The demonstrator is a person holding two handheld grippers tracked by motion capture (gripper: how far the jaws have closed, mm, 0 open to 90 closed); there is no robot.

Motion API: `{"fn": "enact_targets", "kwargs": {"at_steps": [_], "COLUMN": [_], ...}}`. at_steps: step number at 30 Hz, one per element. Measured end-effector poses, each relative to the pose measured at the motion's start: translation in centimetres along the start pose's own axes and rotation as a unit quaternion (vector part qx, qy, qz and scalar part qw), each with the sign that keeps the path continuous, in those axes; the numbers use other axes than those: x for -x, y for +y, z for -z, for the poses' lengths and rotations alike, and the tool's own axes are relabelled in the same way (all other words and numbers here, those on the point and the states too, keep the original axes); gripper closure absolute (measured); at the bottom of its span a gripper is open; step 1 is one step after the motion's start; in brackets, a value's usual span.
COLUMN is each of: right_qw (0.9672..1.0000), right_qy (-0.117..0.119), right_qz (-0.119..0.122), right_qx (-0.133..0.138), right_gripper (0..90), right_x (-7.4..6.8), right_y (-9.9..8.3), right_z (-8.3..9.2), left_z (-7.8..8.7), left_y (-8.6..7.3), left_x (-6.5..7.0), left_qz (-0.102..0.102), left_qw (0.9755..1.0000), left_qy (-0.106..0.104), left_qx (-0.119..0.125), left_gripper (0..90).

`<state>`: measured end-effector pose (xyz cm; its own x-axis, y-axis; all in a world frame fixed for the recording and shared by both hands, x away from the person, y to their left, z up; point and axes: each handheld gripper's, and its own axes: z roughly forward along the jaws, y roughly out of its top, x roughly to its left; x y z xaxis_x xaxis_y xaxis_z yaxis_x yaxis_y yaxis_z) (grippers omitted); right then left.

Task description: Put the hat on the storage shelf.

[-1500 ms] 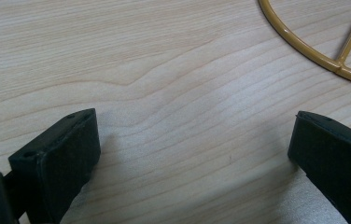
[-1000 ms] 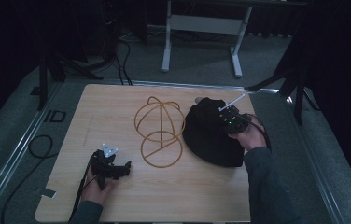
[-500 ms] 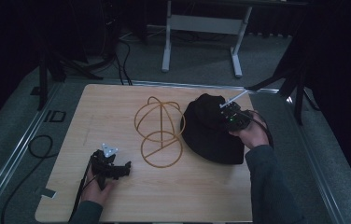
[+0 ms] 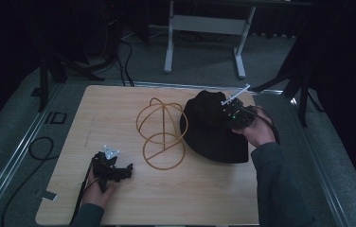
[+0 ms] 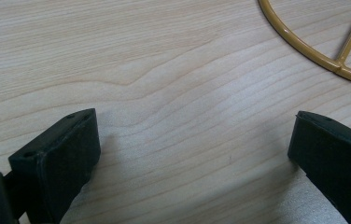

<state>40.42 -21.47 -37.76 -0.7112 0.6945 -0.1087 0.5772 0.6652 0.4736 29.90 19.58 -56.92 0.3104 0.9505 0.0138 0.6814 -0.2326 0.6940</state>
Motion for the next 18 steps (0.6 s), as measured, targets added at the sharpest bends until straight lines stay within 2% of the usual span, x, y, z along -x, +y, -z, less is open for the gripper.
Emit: {"fn": "enact_targets", "kwargs": {"at_steps": [10,18], "right_qw": [0.9998,0.9996], "right_qy": [0.003,0.009], "right_qz": [0.017,0.016], "right_qx": [0.006,0.021], "right_gripper": [87.1,87.1], "right_x": [-0.4,-0.1], "right_y": [0.9,1.1], "right_z": [1.1,2.3], "left_z": [0.0,0.0], "left_y": [0.0,0.0], "left_x": [0.0,0.0], "left_qz": [0.001,0.001], "left_qw": [1.0000,1.0000], "left_qy": [0.000,0.000], "left_qx": [0.000,0.000], "left_gripper": [2.6,2.6]}}
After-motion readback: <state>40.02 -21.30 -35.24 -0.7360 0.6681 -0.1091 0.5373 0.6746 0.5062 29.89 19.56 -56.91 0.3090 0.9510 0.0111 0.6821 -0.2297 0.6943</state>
